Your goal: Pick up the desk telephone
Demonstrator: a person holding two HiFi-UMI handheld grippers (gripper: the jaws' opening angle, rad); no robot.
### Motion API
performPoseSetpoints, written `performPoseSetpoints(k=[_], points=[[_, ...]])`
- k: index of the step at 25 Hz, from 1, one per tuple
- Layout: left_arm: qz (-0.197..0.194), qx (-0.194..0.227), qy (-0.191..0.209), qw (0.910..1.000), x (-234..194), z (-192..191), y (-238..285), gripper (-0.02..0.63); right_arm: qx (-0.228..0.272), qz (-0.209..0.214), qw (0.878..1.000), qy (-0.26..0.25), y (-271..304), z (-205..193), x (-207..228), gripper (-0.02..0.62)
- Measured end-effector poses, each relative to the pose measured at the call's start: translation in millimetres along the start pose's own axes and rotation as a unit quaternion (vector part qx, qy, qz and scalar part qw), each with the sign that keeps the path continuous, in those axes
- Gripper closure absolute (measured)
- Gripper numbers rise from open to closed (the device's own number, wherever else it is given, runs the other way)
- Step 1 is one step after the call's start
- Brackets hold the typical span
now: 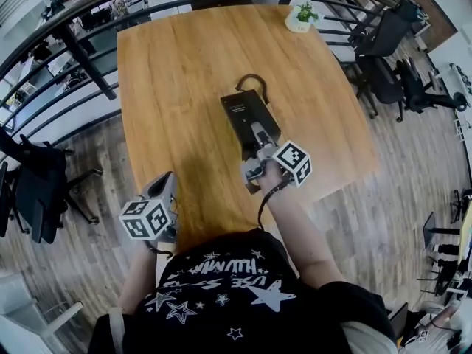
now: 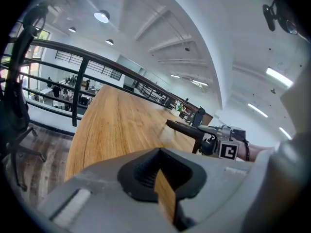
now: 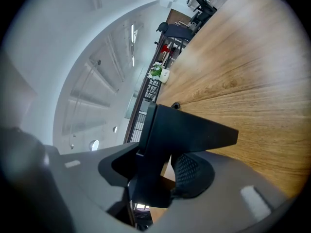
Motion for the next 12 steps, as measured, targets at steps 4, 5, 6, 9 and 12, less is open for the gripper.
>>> performPoseSetpoints(k=[4, 5, 6, 9, 12], points=[[-0.013, -0.002, 0.010, 0.9999, 4, -4, -11, 0.604, 0.009, 0.007, 1.000, 0.012, -24, -11, -5, 0.396], [-0.016, -0.003, 0.013, 0.9998, 5, -6, -13, 0.604, 0.011, 0.009, 1.000, 0.014, -30, -14, -5, 0.396], [-0.020, -0.004, 0.017, 0.9997, 6, -7, -16, 0.604, 0.012, 0.010, 1.000, 0.014, -37, -17, -5, 0.396], [-0.032, -0.006, 0.028, 0.9991, 6, -8, -21, 0.604, 0.021, 0.013, 1.000, 0.018, -55, -28, -5, 0.394], [-0.044, -0.014, 0.041, 0.9981, 3, -14, -26, 0.604, 0.033, 0.021, 0.999, 0.029, -74, -46, -4, 0.391]])
Point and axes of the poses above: the fingertips, and each gripper's own axes: y forward along the fingers, x to its right, z out of its top, the point moved 7 cm from there along -y, backward along the fingers, and after that the axes turned 6 degrees about -x, right-handed, at the moved point
